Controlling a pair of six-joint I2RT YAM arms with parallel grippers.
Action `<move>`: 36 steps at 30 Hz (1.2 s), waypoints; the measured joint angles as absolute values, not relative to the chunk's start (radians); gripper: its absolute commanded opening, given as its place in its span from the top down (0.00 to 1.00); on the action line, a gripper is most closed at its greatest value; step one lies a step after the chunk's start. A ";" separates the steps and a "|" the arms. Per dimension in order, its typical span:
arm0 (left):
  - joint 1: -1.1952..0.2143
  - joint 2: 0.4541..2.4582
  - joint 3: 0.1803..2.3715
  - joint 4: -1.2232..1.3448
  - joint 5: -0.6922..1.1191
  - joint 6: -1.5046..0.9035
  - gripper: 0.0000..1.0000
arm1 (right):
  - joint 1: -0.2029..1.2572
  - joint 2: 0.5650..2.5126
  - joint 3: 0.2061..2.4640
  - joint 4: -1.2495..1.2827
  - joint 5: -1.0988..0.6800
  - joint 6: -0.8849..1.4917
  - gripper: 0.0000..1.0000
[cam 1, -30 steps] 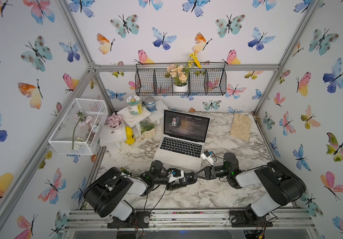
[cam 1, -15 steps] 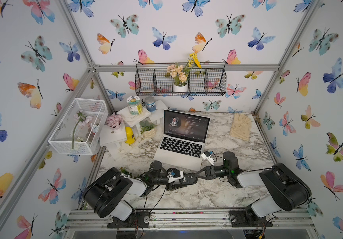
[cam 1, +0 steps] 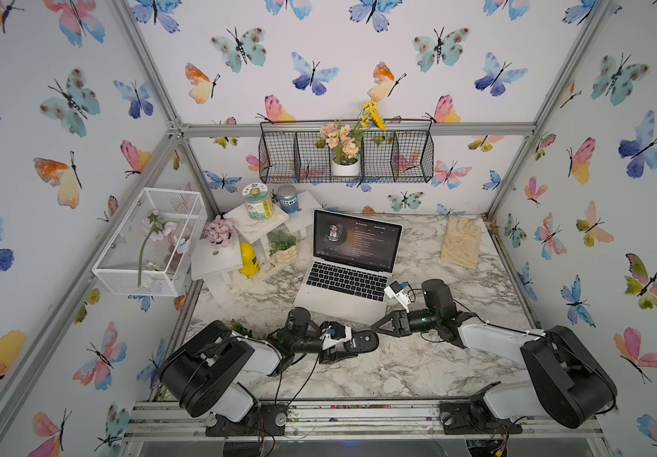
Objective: Remove the wireless mouse receiver from the laptop
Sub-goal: Close the lid on the mouse.
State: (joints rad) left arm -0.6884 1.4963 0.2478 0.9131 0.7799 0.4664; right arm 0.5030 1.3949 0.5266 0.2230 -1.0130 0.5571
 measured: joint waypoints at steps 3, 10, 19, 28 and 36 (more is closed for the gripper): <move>-0.688 1.496 0.248 0.913 0.780 0.466 1.00 | 0.503 1.393 0.583 0.076 -0.928 0.484 0.12; -0.688 1.494 0.248 0.914 0.780 0.466 1.00 | 0.503 1.395 0.600 0.001 -0.878 0.443 0.02; -0.688 1.494 0.257 0.913 0.781 0.463 1.00 | 0.513 1.390 0.591 -0.040 -0.883 0.398 0.12; -0.688 1.494 0.270 0.896 0.781 0.463 1.00 | 0.548 1.383 0.579 -0.049 -0.894 0.380 0.17; -0.688 1.494 0.270 0.889 0.782 0.463 1.00 | 0.556 1.425 0.579 -0.059 -0.886 0.372 0.19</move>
